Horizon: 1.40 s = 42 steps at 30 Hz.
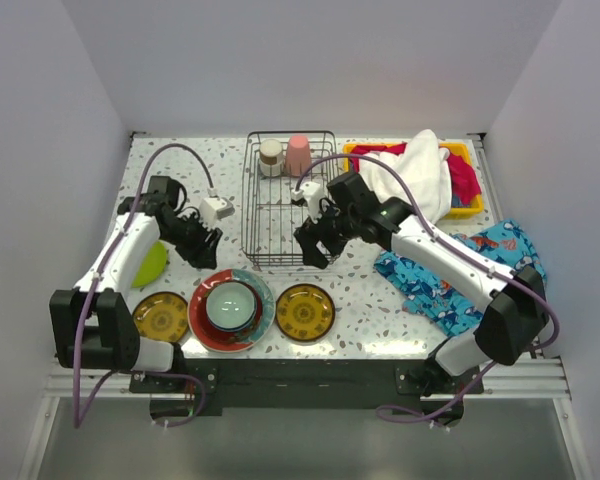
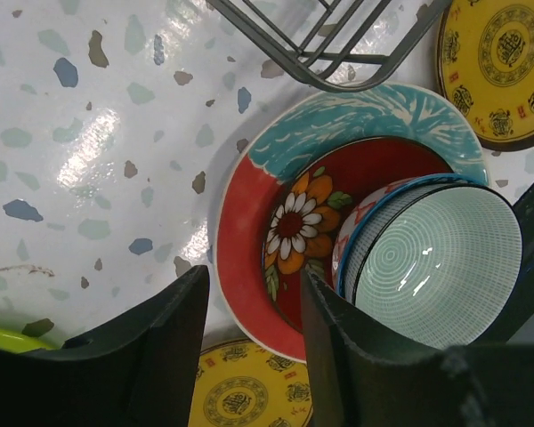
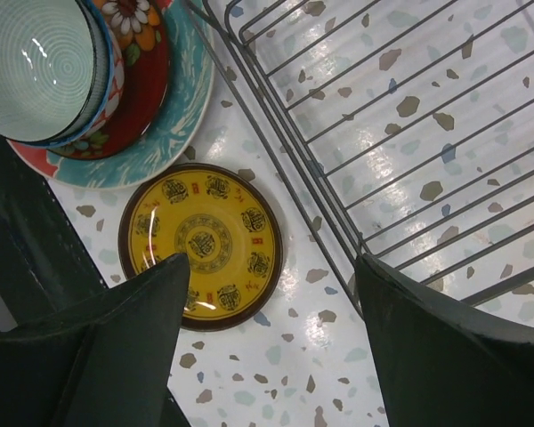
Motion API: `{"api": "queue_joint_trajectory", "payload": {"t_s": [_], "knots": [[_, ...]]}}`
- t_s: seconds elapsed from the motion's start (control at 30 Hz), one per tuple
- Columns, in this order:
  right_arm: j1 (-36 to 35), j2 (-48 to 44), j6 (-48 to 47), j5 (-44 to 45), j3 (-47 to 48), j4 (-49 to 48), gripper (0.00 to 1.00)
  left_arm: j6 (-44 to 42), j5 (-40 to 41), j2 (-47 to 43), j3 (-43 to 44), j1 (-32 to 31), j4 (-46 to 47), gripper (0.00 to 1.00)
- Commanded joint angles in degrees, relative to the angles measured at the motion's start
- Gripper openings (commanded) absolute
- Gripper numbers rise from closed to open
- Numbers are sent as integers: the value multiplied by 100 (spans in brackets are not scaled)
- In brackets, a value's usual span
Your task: Load the mixed dishes into the dish rack
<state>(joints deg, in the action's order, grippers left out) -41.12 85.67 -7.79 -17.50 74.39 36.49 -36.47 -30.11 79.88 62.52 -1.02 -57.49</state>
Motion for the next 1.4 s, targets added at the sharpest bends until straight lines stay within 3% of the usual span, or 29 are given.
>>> {"api": "queue_joint_trajectory", "payload": {"t_s": [0.0,0.27,0.33,0.47,0.6,0.77,1.0,1.27,1.37], "knots": [[8,55,278,0,260,-177,79,166,400,-183,-65,-197,186,50],[8,-6,173,-138,146,-186,79,183,444,-279,-12,-478,36,48],[-88,-32,-274,-429,216,-160,78,517,610,-410,23,-470,273,52],[-738,195,-1320,-456,409,-81,76,1430,1821,-447,14,-312,1055,62],[-1107,661,-1689,-859,725,-309,68,2256,1710,44,330,232,1311,64],[-1889,1074,-2541,-1151,946,-388,66,2969,1824,283,367,321,1696,60],[-2672,1496,-3053,-1081,1007,-449,66,2944,1868,20,173,426,1873,59],[-2875,2015,-2948,-922,1314,-599,64,2961,1772,-411,-275,471,1979,59],[-2884,2208,-2912,-957,1429,-590,58,2961,1754,-464,-302,471,1979,59]]}}
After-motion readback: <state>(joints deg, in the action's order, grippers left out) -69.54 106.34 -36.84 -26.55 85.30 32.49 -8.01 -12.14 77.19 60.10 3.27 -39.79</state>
